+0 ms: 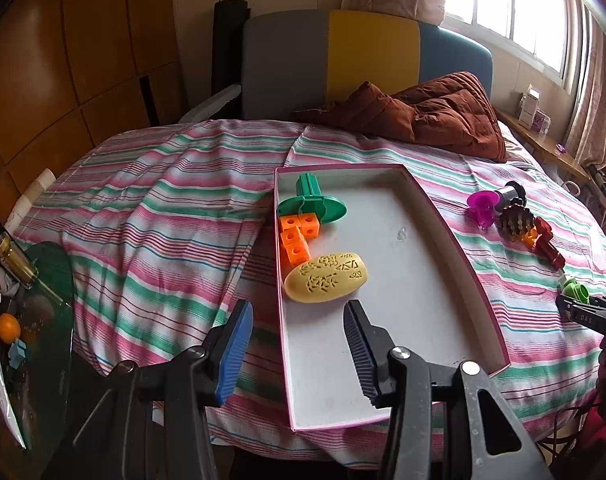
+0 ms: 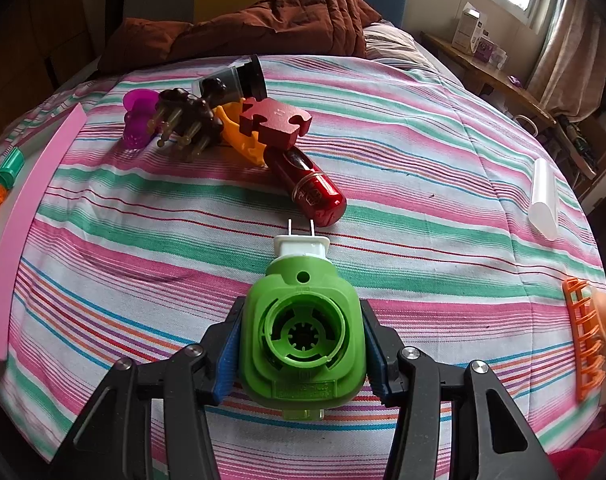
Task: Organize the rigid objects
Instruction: 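Lift the green plug device with the right gripper toward the tray, then lower the green plug device into the tray and open the right gripper, then move both grippers toward the loose toys beside the tray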
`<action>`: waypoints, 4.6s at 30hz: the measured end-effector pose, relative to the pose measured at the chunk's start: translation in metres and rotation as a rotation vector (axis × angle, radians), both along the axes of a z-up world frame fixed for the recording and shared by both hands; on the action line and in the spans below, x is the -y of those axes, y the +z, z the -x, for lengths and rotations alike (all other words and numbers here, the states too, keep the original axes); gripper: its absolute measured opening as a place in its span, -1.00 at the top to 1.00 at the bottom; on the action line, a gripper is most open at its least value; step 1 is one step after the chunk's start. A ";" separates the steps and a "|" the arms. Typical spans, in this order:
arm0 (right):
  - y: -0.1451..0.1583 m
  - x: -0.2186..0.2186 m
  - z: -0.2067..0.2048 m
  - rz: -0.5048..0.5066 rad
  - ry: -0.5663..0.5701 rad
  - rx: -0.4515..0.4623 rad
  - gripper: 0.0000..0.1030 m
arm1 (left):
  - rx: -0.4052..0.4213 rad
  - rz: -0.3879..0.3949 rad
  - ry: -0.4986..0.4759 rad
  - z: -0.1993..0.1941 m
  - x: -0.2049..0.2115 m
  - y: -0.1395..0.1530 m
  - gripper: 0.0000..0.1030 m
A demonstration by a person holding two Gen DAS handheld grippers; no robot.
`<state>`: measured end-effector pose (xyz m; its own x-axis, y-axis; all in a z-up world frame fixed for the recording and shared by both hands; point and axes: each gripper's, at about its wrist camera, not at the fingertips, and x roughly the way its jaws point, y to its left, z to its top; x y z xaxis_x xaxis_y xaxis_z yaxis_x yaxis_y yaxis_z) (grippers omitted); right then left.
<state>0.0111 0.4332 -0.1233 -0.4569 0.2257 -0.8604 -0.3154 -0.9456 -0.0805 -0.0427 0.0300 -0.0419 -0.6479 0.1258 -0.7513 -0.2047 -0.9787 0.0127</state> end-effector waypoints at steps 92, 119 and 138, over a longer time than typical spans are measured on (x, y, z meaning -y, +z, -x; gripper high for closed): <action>0.039 0.303 0.071 0.376 0.477 -0.106 -0.06 | 0.020 -0.062 0.169 -0.001 0.078 -0.011 0.07; 0.077 0.086 0.034 0.121 0.075 -0.234 -0.18 | -0.006 -0.013 0.017 0.005 0.010 0.006 0.07; 0.057 -0.050 0.000 0.135 -0.218 -0.241 -0.22 | 0.064 -0.050 -0.221 0.021 -0.099 0.014 0.07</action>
<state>0.0114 0.4827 -0.0663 -0.6040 0.2320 -0.7625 -0.5055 -0.8511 0.1415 -0.0635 0.1293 -0.0278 -0.5519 0.2972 -0.7791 -0.4125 -0.9093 -0.0546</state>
